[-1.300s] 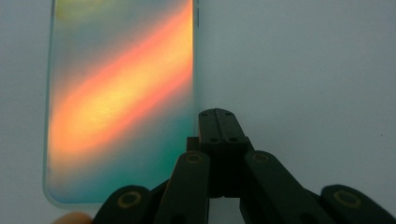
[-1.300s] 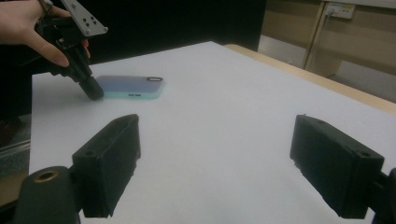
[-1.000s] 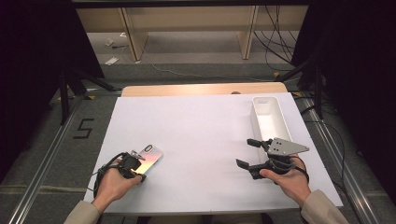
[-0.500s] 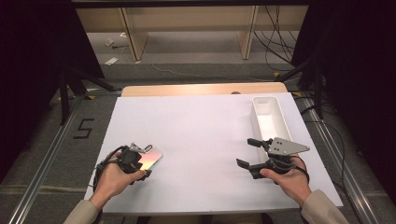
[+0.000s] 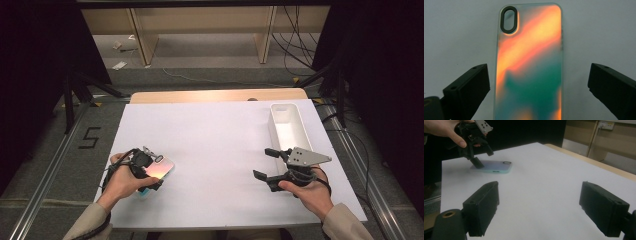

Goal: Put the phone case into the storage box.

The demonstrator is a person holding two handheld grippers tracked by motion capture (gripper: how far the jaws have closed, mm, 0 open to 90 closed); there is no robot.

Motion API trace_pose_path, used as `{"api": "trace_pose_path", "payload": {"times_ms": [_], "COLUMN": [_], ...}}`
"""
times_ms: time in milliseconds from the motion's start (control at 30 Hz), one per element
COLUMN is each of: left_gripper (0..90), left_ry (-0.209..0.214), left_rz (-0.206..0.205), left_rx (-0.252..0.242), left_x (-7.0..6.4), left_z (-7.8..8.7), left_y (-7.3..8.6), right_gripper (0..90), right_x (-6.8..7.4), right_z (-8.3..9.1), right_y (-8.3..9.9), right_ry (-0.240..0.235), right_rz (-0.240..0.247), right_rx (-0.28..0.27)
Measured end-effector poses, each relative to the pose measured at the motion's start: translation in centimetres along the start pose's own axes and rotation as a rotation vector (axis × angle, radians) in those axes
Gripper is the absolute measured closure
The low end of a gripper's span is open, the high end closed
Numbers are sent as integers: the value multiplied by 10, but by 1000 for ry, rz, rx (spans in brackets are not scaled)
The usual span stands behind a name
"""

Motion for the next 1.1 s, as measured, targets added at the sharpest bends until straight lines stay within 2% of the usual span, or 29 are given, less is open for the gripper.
{"api": "trace_pose_path", "payload": {"times_ms": [133, 233, 333, 800, 1100], "left_gripper": [30, 22, 23, 40, 33], "left_ry": [3, -13, -13, -19, -18], "left_rz": [-6, -15, -6, -50, -49], "left_rx": [32, 58, 61, 121, 151], "left_x": [3, 7, 8, 10, 12], "left_z": [-6, -10, -13, -18, -20], "left_y": [0, 2, 2, 4, 9], "right_gripper": [170, 170, 170, 170, 170], "right_x": [0, 0, 0, 0, 0], "right_z": [0, 0, 0, 0, -1], "right_y": [0, 1, 0, 1, 1], "right_ry": [0, 0, -2, 0, -2], "right_rz": [0, -1, 0, 0, 2], "right_rx": [0, 2, 0, 1, 4]}}
Point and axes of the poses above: each handheld gripper's, and its own axes: z roughly backward along the jaws, y roughly out of its underside, x roughly to its left, the point moved 10 cm from there along -z, roughly forward along the jaws, and after that the axes turned 1 degree about -x, right-handed, at the moved point
